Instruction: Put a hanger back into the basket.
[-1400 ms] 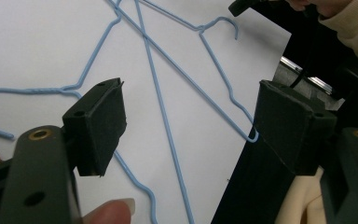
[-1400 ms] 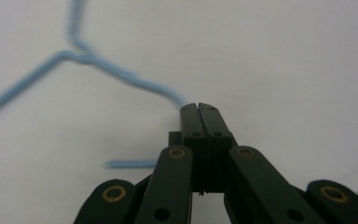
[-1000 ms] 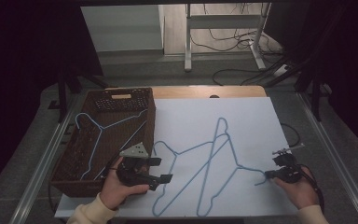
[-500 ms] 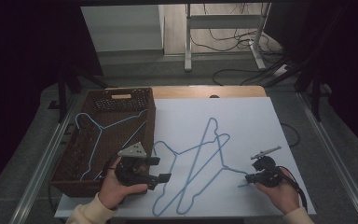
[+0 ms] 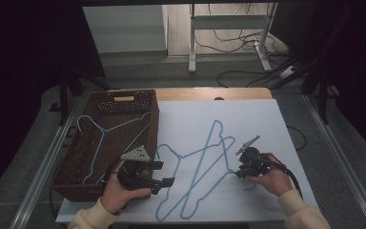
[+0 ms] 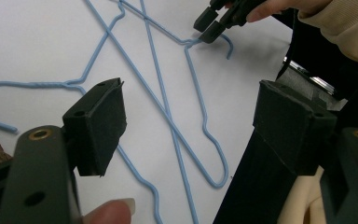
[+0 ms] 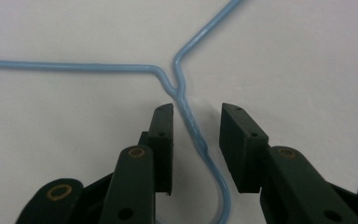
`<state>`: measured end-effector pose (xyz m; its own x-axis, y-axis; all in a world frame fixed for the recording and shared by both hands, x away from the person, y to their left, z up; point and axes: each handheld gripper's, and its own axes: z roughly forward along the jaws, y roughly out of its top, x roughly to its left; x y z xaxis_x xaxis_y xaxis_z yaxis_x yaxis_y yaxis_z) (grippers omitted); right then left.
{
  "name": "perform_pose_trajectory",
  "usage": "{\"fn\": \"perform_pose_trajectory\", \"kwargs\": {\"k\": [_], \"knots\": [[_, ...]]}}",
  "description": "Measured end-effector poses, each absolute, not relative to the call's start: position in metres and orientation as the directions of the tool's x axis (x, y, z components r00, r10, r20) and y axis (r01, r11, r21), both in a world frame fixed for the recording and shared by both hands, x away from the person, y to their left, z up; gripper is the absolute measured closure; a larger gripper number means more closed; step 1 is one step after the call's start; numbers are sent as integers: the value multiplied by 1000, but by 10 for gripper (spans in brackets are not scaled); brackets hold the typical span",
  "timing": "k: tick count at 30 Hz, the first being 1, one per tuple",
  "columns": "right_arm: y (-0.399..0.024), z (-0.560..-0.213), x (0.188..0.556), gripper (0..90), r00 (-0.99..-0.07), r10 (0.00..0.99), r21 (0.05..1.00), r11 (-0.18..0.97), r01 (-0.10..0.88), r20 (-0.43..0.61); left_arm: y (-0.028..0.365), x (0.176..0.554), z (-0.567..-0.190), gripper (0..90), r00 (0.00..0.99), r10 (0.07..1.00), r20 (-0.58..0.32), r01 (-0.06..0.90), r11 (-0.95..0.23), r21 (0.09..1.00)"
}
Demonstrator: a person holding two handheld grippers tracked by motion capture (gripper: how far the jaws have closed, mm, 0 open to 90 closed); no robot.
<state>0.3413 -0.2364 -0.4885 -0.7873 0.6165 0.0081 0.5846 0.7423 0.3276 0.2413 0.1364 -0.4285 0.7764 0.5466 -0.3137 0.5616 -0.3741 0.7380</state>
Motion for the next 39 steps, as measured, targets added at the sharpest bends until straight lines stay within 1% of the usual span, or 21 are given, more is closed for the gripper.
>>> {"fn": "perform_pose_trajectory", "kwargs": {"k": [2, 4, 7, 8, 10, 14, 15, 16, 17, 20, 24, 29, 31, 32, 33, 38, 39], "knots": [[-235, -489, 342, 676, -793, 609, 321, 749, 579, 9, 136, 241, -428, 254, 777, 546, -313, 560, -374, 739], [-232, -492, 342, 698, -805, 594, 292, 770, 567, -4, 136, 240, -428, 254, 778, 545, -312, 559, -375, 739], [-231, -493, 341, 710, -810, 586, 284, 779, 559, -11, 135, 241, -428, 254, 779, 544, -312, 559, -376, 739], [-230, -493, 341, 722, -813, 582, 281, 782, 556, -10, 135, 241, -428, 254, 777, 546, -314, 561, -375, 738], [-230, -493, 342, 788, -821, 570, 274, 791, 547, -5, 135, 241, -428, 254, 779, 544, -311, 558, -378, 739], [-227, -492, 341, 809, -840, 543, 262, 814, 518, -26, 135, 240, -428, 254, 779, 544, -310, 558, -379, 738], [-226, -492, 340, 821, -845, 533, 257, 822, 509, -32, 135, 240, -428, 254, 779, 545, -311, 559, -378, 738], [-223, -492, 339, 852, -855, 516, 240, 837, 493, -44, 135, 240, -428, 254, 779, 545, -311, 559, -378, 738], [-222, -492, 339, 859, -858, 512, 236, 840, 489, -46, 134, 240, -428, 254, 779, 545, -310, 559, -379, 737], [-223, -491, 339, 861, -859, 510, 239, 840, 487, -40, 133, 240, -429, 254, 780, 545, -309, 559, -384, 735], [-228, -492, 340, 863, -867, 499, 267, 837, 477, -15, 130, 241, -431, 254, 780, 544, -310, 562, -391, 729], [-230, -489, 338, 863, -870, 494, 261, 839, 478, 6, 123, 242, -433, 255, 784, 539, -309, 561, -401, 724], [-232, -486, 337, 864, -863, 505, 274, 828, 490, 18, 117, 242, -434, 255, 787, 536, -306, 560, -412, 718], [-234, -482, 335, 864, -856, 517, 291, 815, 501, 25, 109, 242, -436, 255, 797, 531, -288, 549, -439, 711], [-234, -482, 335, 864, -856, 517, 291, 815, 501, 25, 109, 242, -436, 255, 797, 531, -288, 549, -439, 711], [-234, -467, 332, 863, -843, 536, 308, 796, 520, 37, 73, 246, -442, 255, 829, 496, -260, 519, -506, 689], [-234, -467, 332, 863, -843, 536, 308, 796, 520, 37, 73, 246, -442, 255, 829, 496, -260, 519, -506, 689]]}}
